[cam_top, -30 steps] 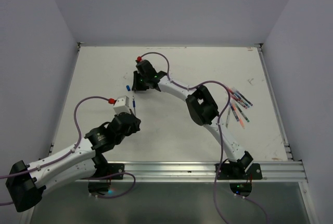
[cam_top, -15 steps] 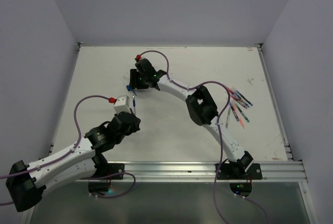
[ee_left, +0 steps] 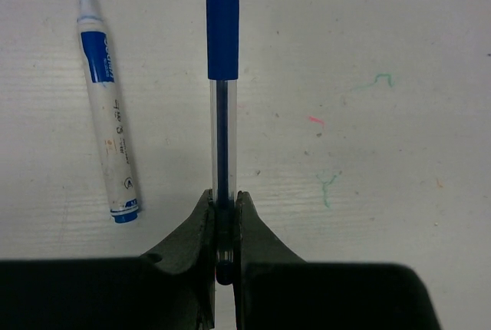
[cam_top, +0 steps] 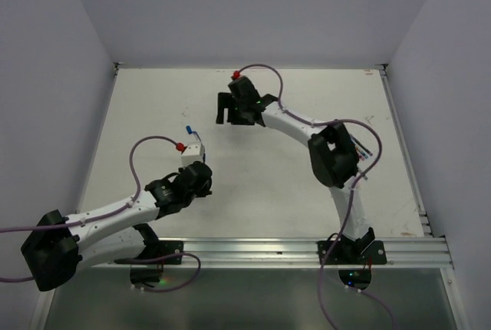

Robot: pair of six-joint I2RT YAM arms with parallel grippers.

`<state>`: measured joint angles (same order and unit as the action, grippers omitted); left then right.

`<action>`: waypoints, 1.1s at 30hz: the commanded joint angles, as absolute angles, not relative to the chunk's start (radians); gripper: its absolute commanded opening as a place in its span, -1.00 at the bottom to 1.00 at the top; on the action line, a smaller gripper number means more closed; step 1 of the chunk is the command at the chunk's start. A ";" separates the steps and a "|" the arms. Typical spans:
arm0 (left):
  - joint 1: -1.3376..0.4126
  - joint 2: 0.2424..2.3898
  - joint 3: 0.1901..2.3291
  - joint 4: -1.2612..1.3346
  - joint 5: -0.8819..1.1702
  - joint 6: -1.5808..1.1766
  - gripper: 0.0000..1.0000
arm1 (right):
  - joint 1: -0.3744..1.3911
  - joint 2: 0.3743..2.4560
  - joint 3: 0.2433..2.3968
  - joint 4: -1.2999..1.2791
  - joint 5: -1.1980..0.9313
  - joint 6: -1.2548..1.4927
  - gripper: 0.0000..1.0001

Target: Open the pen caps

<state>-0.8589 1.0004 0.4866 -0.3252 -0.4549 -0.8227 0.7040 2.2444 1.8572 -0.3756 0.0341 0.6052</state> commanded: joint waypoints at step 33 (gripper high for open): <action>-0.801 1.189 0.459 -0.364 -0.417 -0.902 -0.41 | 0.477 1.166 1.006 -0.744 0.230 0.618 0.82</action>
<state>-0.8055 1.1885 0.4728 -0.3386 -0.4057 -0.8623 0.4828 1.2060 1.0008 -0.7059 0.2008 0.5922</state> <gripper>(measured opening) 0.286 0.910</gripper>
